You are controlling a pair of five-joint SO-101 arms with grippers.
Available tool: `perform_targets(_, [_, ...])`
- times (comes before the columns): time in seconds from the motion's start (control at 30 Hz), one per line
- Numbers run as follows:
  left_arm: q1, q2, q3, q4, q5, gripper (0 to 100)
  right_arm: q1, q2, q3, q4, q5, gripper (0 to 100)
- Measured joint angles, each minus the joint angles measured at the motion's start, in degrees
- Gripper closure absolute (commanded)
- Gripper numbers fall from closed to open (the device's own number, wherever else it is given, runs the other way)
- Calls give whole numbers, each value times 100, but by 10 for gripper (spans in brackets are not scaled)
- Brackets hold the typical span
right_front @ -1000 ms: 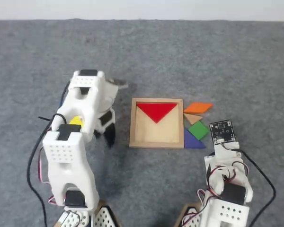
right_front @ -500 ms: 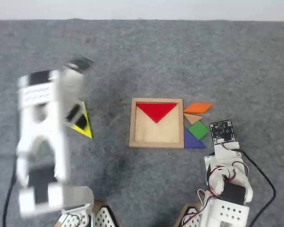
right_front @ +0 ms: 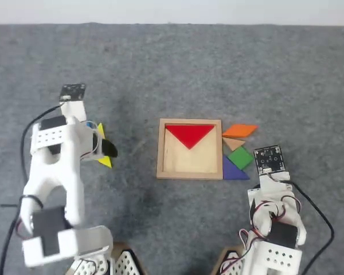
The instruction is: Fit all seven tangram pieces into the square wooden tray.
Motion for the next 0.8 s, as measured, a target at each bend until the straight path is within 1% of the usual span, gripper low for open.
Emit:
perform_targets(0.1, [176, 378, -343, -35, 651, 684, 0, 0, 0, 0, 0, 908])
perform_targets(0.17, [176, 624, -545, -26, 818, 684, 0, 0, 0, 0, 0, 908])
perform_targets(0.33, [97, 1222, -1046, 0, 791, 733, 0, 0, 0, 0, 0, 908])
perform_targets(0.5, [-105, 1626, -1407, 44, 923, 679, 0, 0, 0, 0, 0, 908])
perform_targets(0.63, [-105, 1670, -1582, 202, 914, 675, 0, 0, 0, 0, 0, 908])
perform_targets(0.8, [-105, 1732, -1670, 229, 668, 676, 0, 0, 0, 0, 0, 908])
